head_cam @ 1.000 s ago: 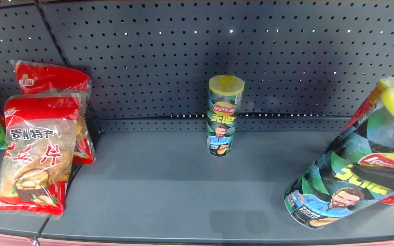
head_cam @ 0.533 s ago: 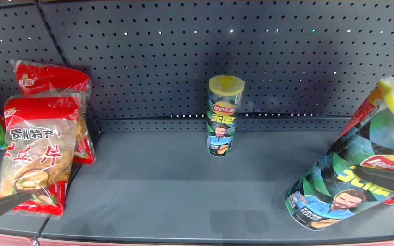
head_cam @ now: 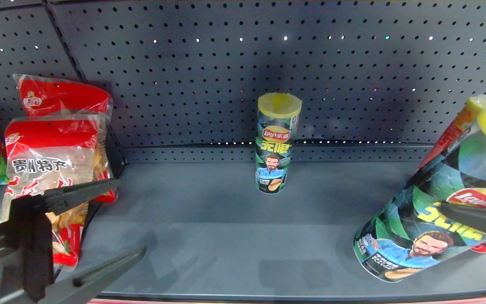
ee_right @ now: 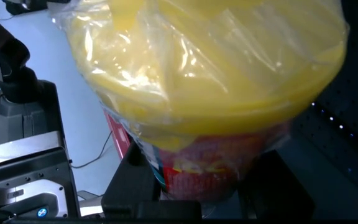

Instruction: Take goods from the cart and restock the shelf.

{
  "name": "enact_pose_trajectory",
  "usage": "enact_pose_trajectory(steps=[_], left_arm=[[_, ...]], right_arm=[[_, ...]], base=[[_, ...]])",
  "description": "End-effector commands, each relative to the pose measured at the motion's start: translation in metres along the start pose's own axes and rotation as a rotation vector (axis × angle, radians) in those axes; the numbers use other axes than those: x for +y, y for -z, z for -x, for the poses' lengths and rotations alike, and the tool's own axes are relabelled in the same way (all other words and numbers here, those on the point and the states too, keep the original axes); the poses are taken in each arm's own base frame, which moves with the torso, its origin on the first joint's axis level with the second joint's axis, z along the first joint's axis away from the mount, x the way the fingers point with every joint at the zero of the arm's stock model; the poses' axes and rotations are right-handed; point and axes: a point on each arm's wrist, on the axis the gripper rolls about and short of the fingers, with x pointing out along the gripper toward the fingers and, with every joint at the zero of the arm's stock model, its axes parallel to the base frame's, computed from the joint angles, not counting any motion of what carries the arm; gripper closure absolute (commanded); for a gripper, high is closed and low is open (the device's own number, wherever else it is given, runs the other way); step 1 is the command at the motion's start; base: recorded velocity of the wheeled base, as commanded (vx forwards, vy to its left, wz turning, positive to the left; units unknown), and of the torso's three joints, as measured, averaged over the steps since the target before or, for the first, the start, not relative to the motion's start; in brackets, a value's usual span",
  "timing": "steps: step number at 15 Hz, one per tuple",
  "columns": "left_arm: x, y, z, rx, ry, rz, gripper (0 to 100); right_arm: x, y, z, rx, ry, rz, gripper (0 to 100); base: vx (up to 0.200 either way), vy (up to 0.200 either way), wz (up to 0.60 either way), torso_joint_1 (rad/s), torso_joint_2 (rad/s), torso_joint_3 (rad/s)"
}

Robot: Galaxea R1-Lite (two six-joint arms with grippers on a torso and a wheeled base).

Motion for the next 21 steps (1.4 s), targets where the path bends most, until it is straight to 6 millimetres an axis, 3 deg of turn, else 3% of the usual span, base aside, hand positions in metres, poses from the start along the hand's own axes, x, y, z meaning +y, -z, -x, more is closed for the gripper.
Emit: enact_pose_trajectory(steps=[1, 3, 9, 13, 21], left_arm=[[0.043, 0.036, -0.041, 0.0, -0.003, -0.015, 0], [0.047, 0.049, -0.048, -0.021, -0.004, -0.037, 0], [0.083, 0.046, -0.088, -0.04, -0.012, -0.048, 0], [0.075, 0.032, -0.126, -0.107, 0.076, -0.034, 0], [0.079, 0.033, -0.18, -0.155, 0.144, -0.037, 0]], right_arm=[[-0.001, -0.001, 0.0, 0.0, 0.003, 0.001, 100], [0.0, 0.001, 0.0, 0.002, 0.002, -0.001, 100], [0.001, -0.002, 0.002, -0.008, 0.004, 0.006, 100], [0.001, -0.002, 0.003, -0.009, 0.004, 0.007, 100], [0.001, -0.001, 0.003, -0.006, 0.005, 0.005, 100]], base=[[0.0, 0.0, 0.0, 0.0, 0.0, 0.0], [0.0, 0.0, 0.0, 0.0, 0.0, 0.0], [0.0, 0.0, 0.0, 0.0, 0.0, 0.0], [0.0, 0.0, 0.0, 0.0, 0.0, 0.0], [0.0, 0.0, 0.0, 0.0, 0.0, 0.0]])
